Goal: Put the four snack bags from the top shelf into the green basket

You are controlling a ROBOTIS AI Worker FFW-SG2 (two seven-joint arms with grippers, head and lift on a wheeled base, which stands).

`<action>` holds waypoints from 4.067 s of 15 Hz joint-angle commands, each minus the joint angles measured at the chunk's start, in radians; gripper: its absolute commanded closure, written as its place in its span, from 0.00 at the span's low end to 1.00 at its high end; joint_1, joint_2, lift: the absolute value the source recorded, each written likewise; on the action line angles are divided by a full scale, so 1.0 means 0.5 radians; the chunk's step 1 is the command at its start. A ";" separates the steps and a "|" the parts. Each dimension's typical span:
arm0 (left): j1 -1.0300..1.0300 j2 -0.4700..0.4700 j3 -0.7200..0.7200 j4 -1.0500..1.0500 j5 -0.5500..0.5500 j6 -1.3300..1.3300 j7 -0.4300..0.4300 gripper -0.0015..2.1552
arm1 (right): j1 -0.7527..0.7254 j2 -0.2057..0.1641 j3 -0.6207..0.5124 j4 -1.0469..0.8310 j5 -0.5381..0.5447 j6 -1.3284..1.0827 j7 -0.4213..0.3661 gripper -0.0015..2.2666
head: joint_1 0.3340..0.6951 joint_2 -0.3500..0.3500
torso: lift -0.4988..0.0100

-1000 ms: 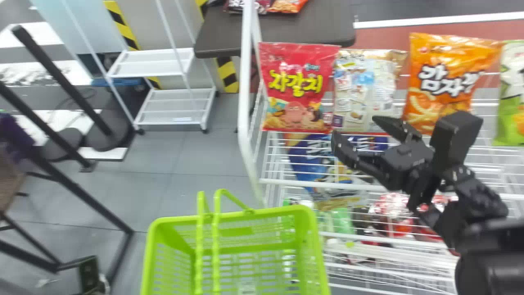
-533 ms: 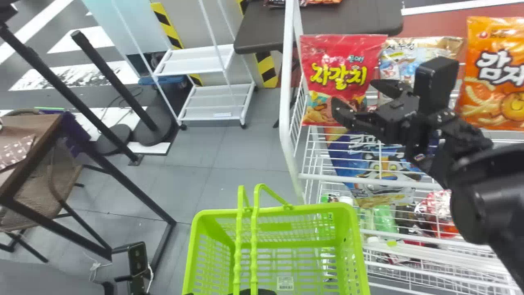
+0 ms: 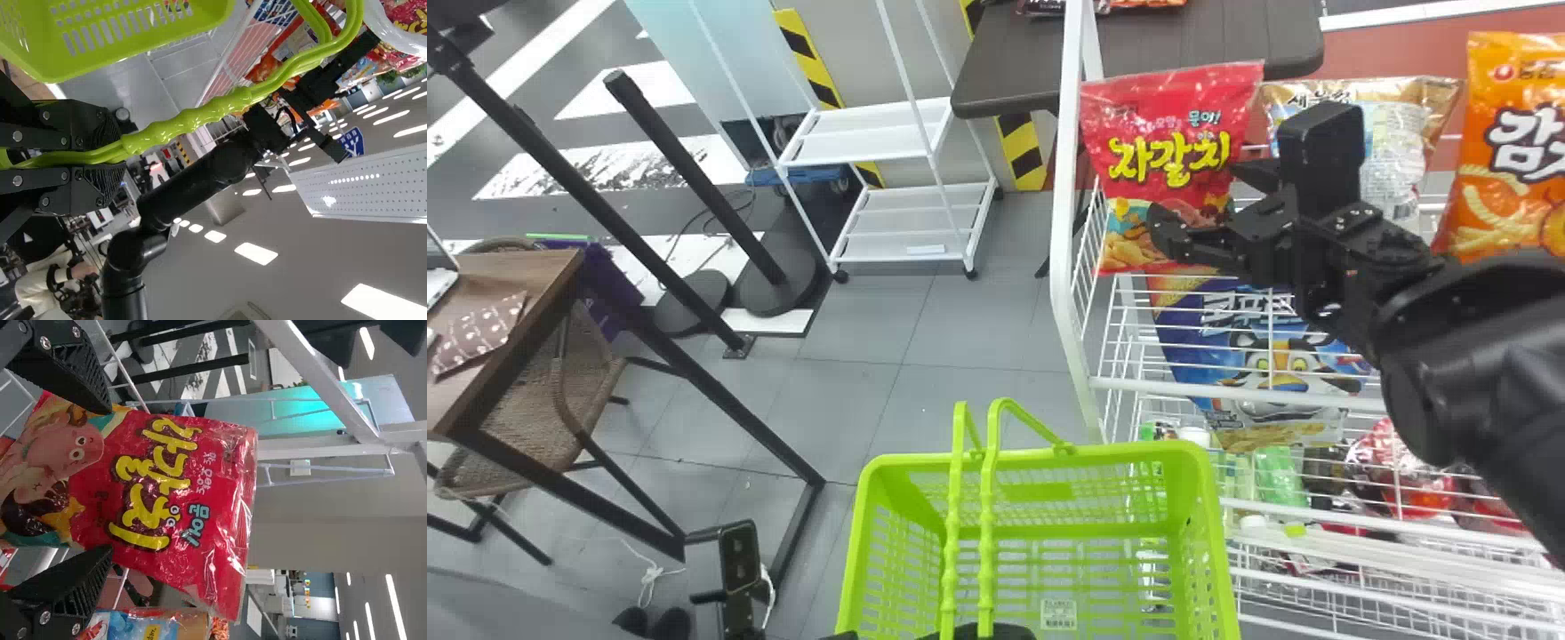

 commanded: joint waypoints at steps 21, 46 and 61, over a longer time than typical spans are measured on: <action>-0.008 0.053 0.031 0.079 0.053 -0.006 -0.020 1.00 | 0.298 0.008 -0.004 -0.394 0.165 -0.149 0.073 0.99 | 1.00 1.00 | 0.98; -0.069 0.043 0.018 0.128 0.047 0.000 -0.020 1.00 | 1.995 -0.353 -0.001 -2.478 0.324 1.213 0.122 0.99 | 1.00 1.00 | 0.98; -0.060 0.049 -0.025 0.101 0.053 0.049 -0.020 1.00 | 0.970 -0.021 0.668 -1.321 0.005 1.520 -0.050 0.92 | 1.00 1.00 | 0.98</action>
